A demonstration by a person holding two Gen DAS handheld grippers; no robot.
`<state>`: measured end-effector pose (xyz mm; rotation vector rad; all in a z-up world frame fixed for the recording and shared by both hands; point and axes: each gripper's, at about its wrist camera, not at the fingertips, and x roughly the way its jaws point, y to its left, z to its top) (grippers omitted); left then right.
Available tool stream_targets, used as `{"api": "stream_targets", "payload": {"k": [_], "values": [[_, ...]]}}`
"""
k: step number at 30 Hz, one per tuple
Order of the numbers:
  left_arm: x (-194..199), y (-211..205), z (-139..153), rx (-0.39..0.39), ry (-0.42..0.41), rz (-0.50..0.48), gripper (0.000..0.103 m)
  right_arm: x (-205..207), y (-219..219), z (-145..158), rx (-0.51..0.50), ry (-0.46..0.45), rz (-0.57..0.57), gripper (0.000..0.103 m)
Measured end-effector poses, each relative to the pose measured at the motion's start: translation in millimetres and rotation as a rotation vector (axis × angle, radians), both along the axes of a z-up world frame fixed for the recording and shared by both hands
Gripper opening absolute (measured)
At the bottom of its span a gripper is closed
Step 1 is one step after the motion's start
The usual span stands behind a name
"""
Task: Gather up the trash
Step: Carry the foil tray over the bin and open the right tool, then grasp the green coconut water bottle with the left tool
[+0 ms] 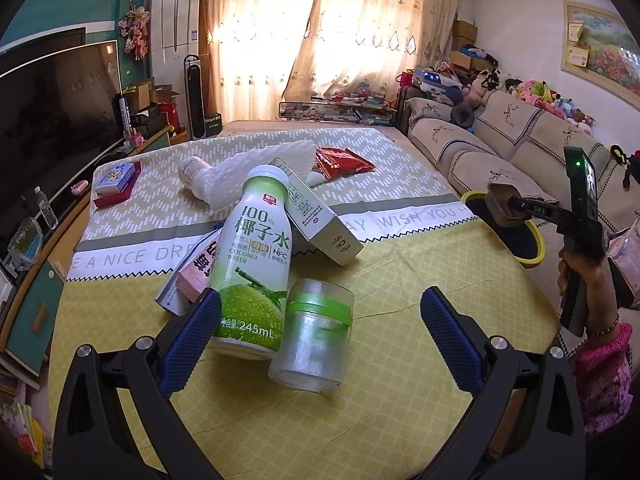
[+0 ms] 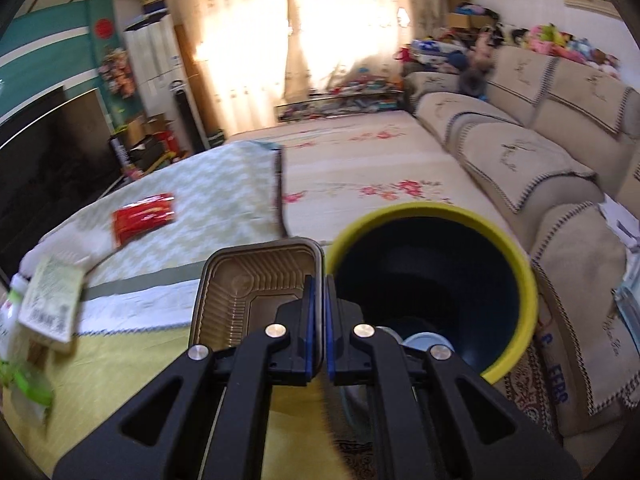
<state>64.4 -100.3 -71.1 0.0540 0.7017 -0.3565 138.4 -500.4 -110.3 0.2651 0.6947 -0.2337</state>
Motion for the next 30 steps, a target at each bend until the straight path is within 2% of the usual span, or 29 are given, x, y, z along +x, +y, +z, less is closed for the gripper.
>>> {"api": "stream_targets", "payload": {"k": [6,11,13,15,17,19,23,27,30], "values": [[0,-4,0,0.006,0.000,-0.005,0.098,9,-48,-21,-0.004,0.051,-0.112,0.005],[2,-5,-1,0.009,0.003,-0.006,0.098,17,-69,-33,-0.003,0.080,-0.168,0.006],[3,-5,-2,0.011,0.004,-0.004,0.098,21,-77,-37,-0.004,0.082,-0.189,0.010],[2,-6,-2,0.011,0.004,-0.004,0.098,23,-79,-38,-0.011,0.083,-0.205,0.029],[2,-6,-2,0.011,0.003,-0.004,0.098,24,-82,-36,-0.023,0.077,-0.224,0.033],[2,-6,-2,0.011,0.003,-0.004,0.098,22,-81,-32,-0.011,0.060,-0.232,0.033],[3,-6,-1,0.005,0.003,-0.002,0.098,13,-57,-14,0.002,-0.024,-0.169,0.033],[4,-3,2,0.008,-0.009,0.008,0.098,7,-6,5,0.034,-0.140,-0.031,0.037],[7,3,5,0.008,-0.016,0.015,0.098,10,32,9,0.028,-0.171,0.067,0.038]]}}
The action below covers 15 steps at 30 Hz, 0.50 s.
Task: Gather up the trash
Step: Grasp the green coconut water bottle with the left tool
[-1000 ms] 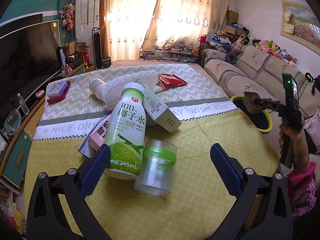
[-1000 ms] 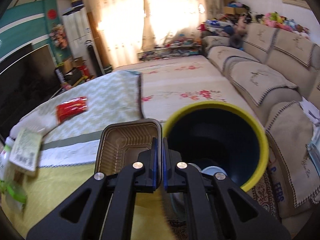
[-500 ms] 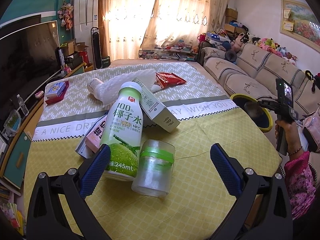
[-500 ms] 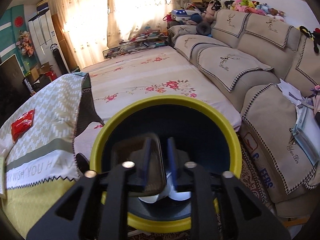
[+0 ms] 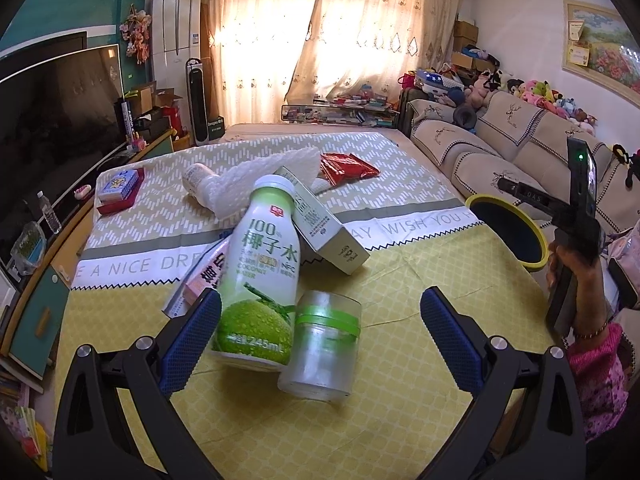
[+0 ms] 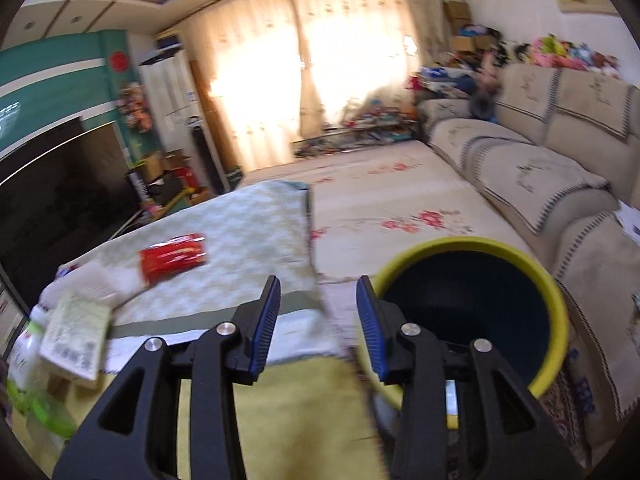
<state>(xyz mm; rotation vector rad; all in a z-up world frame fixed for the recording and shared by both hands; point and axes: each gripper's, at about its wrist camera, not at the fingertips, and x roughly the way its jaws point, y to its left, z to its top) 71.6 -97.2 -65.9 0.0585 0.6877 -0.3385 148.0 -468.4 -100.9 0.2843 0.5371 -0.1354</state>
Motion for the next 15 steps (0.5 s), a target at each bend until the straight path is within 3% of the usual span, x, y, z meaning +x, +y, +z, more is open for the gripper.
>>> {"api": "stream_targets", "payload": {"k": [5,11,15], "values": [[9,9,0,0.034,-0.015,0.022,0.098,5,41,4,-0.068,-0.018,0.067,0.044],[25,14,-10,0.071,-0.009,0.018,0.097,10,47,1,-0.078,0.005,0.064,0.045],[34,12,-17,0.089,0.005,0.011,0.083,12,48,-2,-0.084,0.025,0.058,0.046]]}}
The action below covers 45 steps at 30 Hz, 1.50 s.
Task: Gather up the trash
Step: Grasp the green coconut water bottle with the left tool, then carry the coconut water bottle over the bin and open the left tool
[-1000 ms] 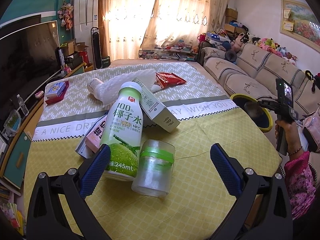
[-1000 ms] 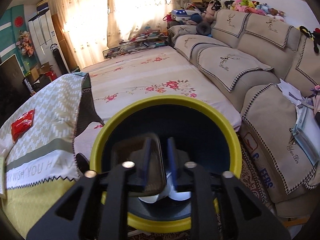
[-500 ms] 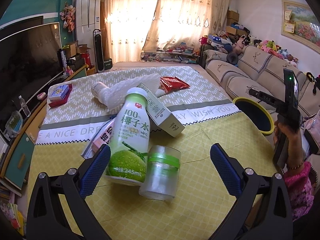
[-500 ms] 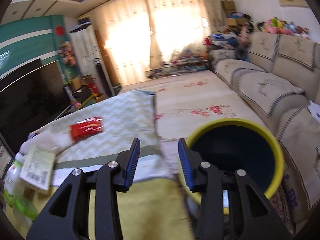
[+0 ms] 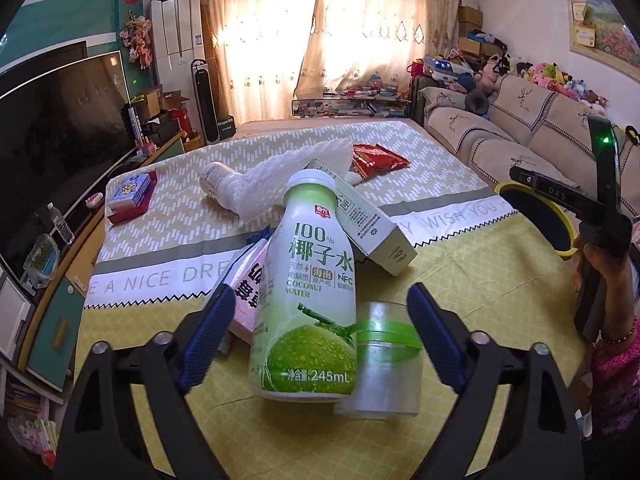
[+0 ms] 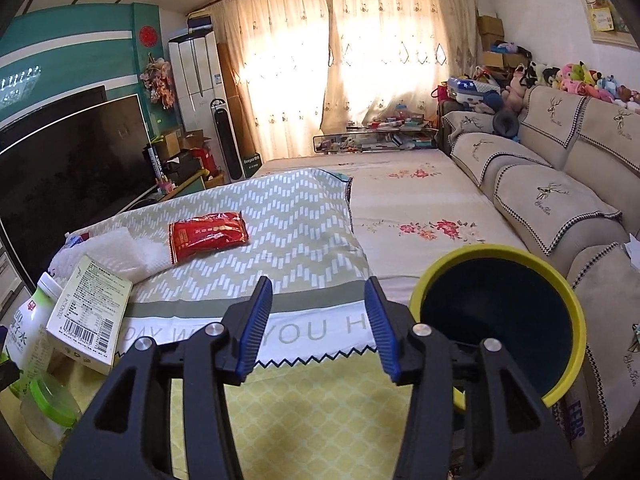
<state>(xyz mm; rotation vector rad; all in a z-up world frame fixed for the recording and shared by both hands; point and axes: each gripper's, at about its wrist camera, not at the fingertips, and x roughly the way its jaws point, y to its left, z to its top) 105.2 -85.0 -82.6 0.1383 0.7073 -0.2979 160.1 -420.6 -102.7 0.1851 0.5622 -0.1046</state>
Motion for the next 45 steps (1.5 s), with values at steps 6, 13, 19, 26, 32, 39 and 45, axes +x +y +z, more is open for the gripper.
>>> {"api": "stream_targets", "payload": {"k": [6,13,19,26,32,39,45], "values": [[7,-5,-10,0.033,0.015,-0.003,0.078,2,0,-2,0.004,0.006,-0.002,0.049],[15,-2,-16,0.029,0.031,0.001,0.070,3,0,-2,0.007,0.009,-0.002,0.049],[22,1,-18,0.041,0.029,0.005,0.060,3,0,-2,0.008,0.010,-0.001,0.050],[21,4,-17,0.026,0.024,-0.002,0.057,3,0,-4,0.010,0.012,0.000,0.050],[8,8,1,0.014,-0.018,0.007,0.055,6,2,-9,0.014,0.022,0.004,0.050],[-8,5,21,0.016,-0.054,-0.007,0.052,6,2,-9,0.017,0.024,0.007,0.050],[-23,0,42,-0.008,-0.098,-0.038,0.052,7,1,-8,0.022,0.029,0.010,0.050]]}}
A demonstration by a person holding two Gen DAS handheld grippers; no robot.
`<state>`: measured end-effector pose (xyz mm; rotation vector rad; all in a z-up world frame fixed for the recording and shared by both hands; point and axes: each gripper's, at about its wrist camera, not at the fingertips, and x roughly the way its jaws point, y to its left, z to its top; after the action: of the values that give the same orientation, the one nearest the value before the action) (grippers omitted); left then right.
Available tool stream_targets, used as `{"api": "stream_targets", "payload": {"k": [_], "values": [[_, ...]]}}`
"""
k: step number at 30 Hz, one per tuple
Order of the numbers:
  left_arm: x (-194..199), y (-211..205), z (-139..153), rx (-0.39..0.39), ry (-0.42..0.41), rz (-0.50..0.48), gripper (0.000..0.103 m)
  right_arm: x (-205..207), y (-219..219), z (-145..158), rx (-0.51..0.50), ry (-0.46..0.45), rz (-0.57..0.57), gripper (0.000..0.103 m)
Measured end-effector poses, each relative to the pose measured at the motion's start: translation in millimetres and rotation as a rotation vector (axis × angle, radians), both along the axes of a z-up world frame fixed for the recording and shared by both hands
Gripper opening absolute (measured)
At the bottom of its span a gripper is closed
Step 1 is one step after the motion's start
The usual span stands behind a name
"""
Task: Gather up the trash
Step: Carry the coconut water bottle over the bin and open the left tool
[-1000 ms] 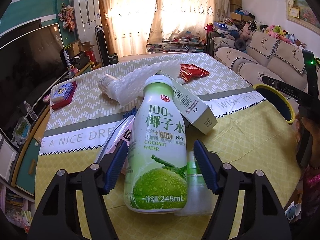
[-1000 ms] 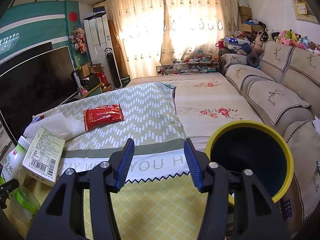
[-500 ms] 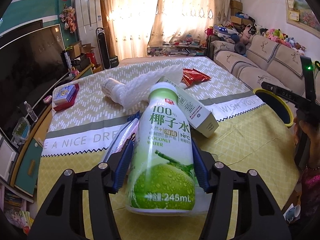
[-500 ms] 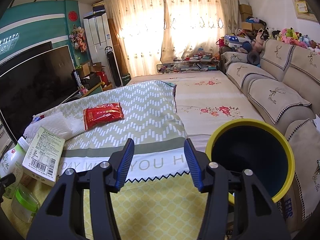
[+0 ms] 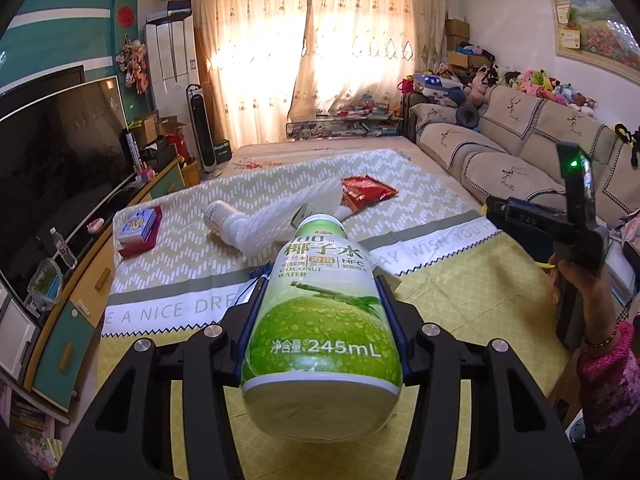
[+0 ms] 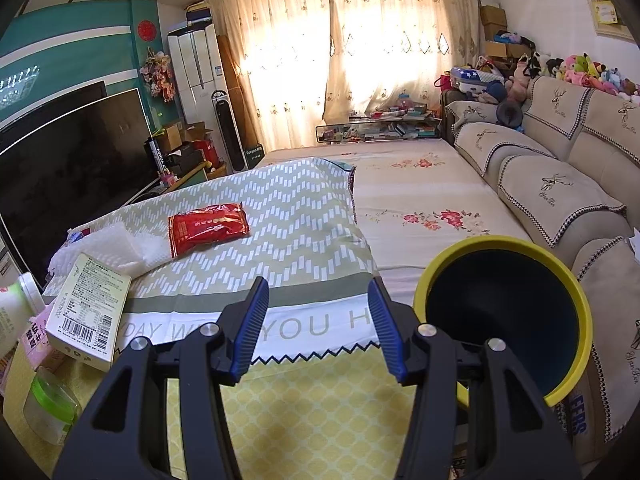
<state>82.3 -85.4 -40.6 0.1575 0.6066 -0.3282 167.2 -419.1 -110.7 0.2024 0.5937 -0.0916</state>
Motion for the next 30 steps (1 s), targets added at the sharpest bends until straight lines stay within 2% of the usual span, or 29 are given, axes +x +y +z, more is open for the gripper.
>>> {"api": "stream_targets", "payload": {"k": [9,16,23,30], "values": [[-12,-20,32,-0.033,-0.044,-0.081,0.052,-13,-9,13,0.006,-0.049,-0.008,0.050],[-4,-71,41,-0.028,-0.041,-0.211,0.052,-50,-59,49,-0.038,-0.124,-0.135,0.049],[28,-163,31,-0.060,0.028,-0.409,0.052,-91,-124,54,-0.048,-0.118,-0.294,0.049],[56,-272,5,-0.031,0.092,-0.546,0.052,-111,-162,39,-0.027,-0.095,-0.363,0.050]]}}
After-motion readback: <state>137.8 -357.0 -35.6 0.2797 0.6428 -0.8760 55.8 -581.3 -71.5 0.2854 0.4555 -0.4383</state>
